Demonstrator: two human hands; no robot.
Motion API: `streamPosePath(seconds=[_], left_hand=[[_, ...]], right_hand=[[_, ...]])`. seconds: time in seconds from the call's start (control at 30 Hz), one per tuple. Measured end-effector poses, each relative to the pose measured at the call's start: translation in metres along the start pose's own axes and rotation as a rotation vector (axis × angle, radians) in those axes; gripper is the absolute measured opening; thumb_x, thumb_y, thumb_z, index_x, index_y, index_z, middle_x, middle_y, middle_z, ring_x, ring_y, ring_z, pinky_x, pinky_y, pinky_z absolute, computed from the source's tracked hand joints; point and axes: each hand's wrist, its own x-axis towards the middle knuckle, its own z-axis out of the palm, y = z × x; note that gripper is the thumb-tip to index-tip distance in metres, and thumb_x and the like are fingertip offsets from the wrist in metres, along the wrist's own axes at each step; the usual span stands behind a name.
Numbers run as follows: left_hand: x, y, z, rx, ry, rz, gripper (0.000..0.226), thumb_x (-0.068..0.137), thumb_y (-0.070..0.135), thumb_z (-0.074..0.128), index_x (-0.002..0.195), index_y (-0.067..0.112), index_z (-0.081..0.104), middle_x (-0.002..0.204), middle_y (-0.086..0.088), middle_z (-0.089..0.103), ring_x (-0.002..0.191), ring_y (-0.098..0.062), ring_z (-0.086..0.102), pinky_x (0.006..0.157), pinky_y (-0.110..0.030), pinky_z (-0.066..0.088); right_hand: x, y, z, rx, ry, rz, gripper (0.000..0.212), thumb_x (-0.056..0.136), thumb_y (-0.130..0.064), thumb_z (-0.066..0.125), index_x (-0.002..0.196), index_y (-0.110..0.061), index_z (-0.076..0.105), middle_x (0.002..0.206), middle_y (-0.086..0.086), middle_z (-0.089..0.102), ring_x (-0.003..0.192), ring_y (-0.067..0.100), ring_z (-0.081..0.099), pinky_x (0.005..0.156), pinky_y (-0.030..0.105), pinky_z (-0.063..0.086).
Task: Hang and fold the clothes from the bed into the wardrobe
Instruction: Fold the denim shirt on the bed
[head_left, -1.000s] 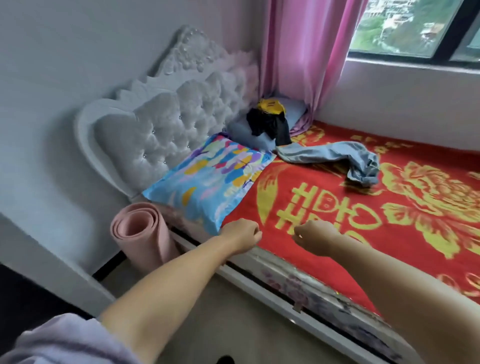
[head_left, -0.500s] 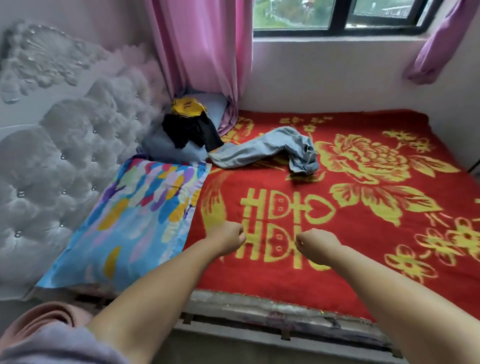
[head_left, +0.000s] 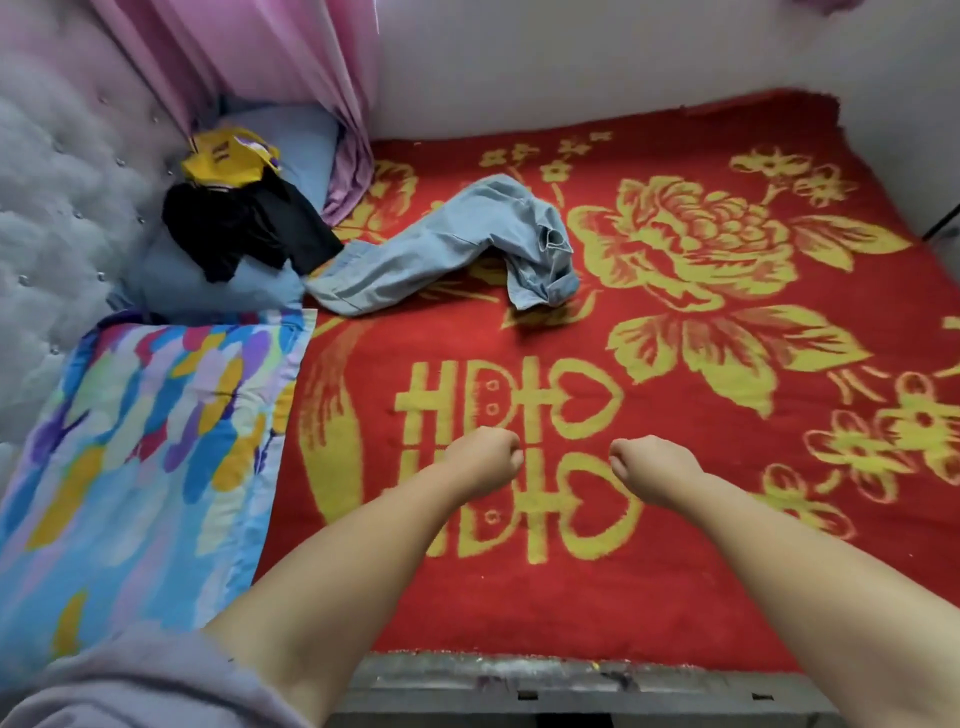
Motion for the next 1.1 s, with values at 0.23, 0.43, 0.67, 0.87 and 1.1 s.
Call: streamPosePath(seconds=[0.23, 0.43, 0.67, 0.87, 1.1], left_hand=[[0.121, 0.0, 0.018, -0.083, -0.023, -0.069, 0.03, 0.098, 0.02, 0.037, 0.115, 0.013, 0.061, 0.097, -0.003, 0.069, 0.047, -0.007, 0.045, 0.041, -0.021, 0.031], [0.231, -0.044, 0.042, -0.007, -0.003, -0.094, 0.031, 0.098, 0.018, 0.037, 0.114, 0.013, 0.063, 0.107, -0.005, 0.068, 0.073, -0.017, 0.056, 0.049, -0.024, 0.036], [0.364, -0.08, 0.054, 0.114, 0.319, -0.104, 0.069, 0.091, 0.015, 0.051, 0.151, 0.019, 0.018, 0.148, -0.013, 0.03, 0.133, -0.03, 0.033, 0.099, -0.045, 0.037], [0.455, -0.086, 0.022, 0.131, 0.513, -0.085, 0.072, 0.086, 0.005, 0.056, 0.15, 0.022, 0.027, 0.161, -0.009, 0.001, 0.148, -0.023, 0.0, 0.118, -0.038, 0.013], [0.465, -0.095, 0.03, 0.002, 0.422, 0.068, 0.02, 0.088, 0.004, 0.042, 0.098, 0.007, 0.059, 0.105, -0.011, 0.061, 0.112, -0.026, 0.047, 0.084, -0.032, 0.037]], right_hand=[[0.138, 0.028, 0.027, 0.142, 0.016, 0.003, 0.032, 0.101, -0.027, 0.031, 0.119, -0.016, 0.056, 0.109, 0.006, 0.065, 0.094, 0.028, 0.061, 0.072, 0.036, 0.051], [0.253, 0.048, 0.086, 0.113, 0.033, 0.139, 0.045, 0.1, -0.033, 0.037, 0.143, -0.021, 0.036, 0.144, 0.012, 0.038, 0.134, 0.03, 0.032, 0.103, 0.046, 0.035], [0.306, 0.05, 0.173, 0.065, 0.274, 0.116, 0.057, 0.095, -0.04, 0.025, 0.151, -0.031, 0.023, 0.161, 0.004, 0.01, 0.148, 0.022, 0.001, 0.114, 0.052, -0.012], [0.31, 0.051, 0.177, 0.088, 0.478, 0.119, 0.06, 0.085, -0.037, 0.032, 0.14, -0.022, 0.047, 0.153, 0.009, 0.034, 0.143, 0.027, 0.026, 0.114, 0.057, 0.006], [0.308, 0.047, 0.173, 0.071, 0.47, 0.122, 0.06, 0.083, -0.037, 0.032, 0.138, -0.021, 0.05, 0.152, 0.009, 0.037, 0.142, 0.026, 0.027, 0.113, 0.057, 0.009]])
